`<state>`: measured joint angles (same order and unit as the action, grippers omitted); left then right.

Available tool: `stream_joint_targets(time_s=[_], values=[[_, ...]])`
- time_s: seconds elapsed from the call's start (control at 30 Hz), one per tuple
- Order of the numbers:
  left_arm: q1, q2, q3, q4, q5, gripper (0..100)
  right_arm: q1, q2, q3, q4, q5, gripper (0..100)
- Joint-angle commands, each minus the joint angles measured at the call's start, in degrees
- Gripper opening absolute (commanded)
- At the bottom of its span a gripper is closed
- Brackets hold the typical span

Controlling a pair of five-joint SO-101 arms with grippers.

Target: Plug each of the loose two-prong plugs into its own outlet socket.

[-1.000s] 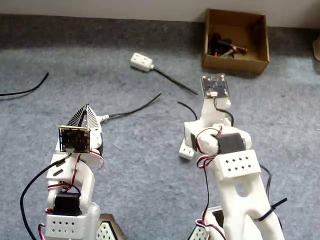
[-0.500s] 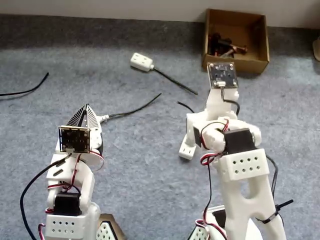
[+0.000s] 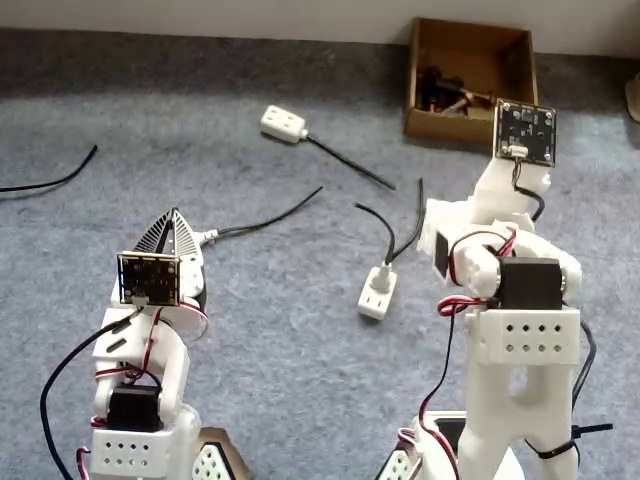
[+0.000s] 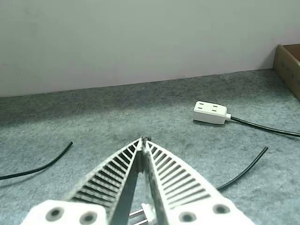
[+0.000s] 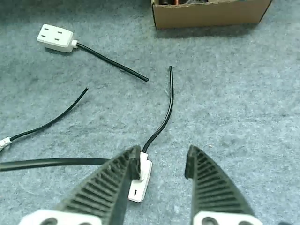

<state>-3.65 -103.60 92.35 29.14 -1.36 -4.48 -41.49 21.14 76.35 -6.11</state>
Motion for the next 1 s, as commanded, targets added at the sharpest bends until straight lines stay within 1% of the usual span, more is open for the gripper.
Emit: stream_joint_targets(time_s=[0.0, 0.17, 0.23, 0.33, 0.43, 0.53, 0.73, 0.83, 0.97], values=[[0.6, -0.7, -1.0, 0.2, -1.7, 1, 1.5, -1.2, -0.9, 0.0, -0.4, 15.3], [8.3, -0.7, -3.5, 7.3, -8.9, 1, 1.6, -1.6, 8.6, -6.1, -0.6, 15.3], [10.3, -0.7, -3.9, 8.7, -10.5, 1, 2.2, -1.6, 12.6, -8.8, -0.6, 15.3], [12.2, -0.7, -4.1, 9.2, -11.6, 1, 5.3, -1.6, 16.9, -13.0, -0.7, 15.3], [13.9, -0.7, -4.3, 9.2, -11.6, 4, 8.8, -1.6, 20.2, -15.7, -0.7, 15.3], [16.3, -0.7, -6.1, 10.6, -11.5, 8, 10.0, -1.6, 23.5, -17.6, -0.5, 15.3], [21.8, -0.7, -13.9, 17.5, -10.3, 8, 12.4, -1.6, 27.6, -21.5, -0.6, 15.3], [23.5, -0.6, -16.4, 19.4, -7.6, 8, 13.6, -1.6, 28.5, -21.8, -0.6, 15.3], [25.4, 3.7, -19.4, 20.6, -7.5, 8, 14.0, -1.6, 29.0, -22.7, -0.6, 15.3]])
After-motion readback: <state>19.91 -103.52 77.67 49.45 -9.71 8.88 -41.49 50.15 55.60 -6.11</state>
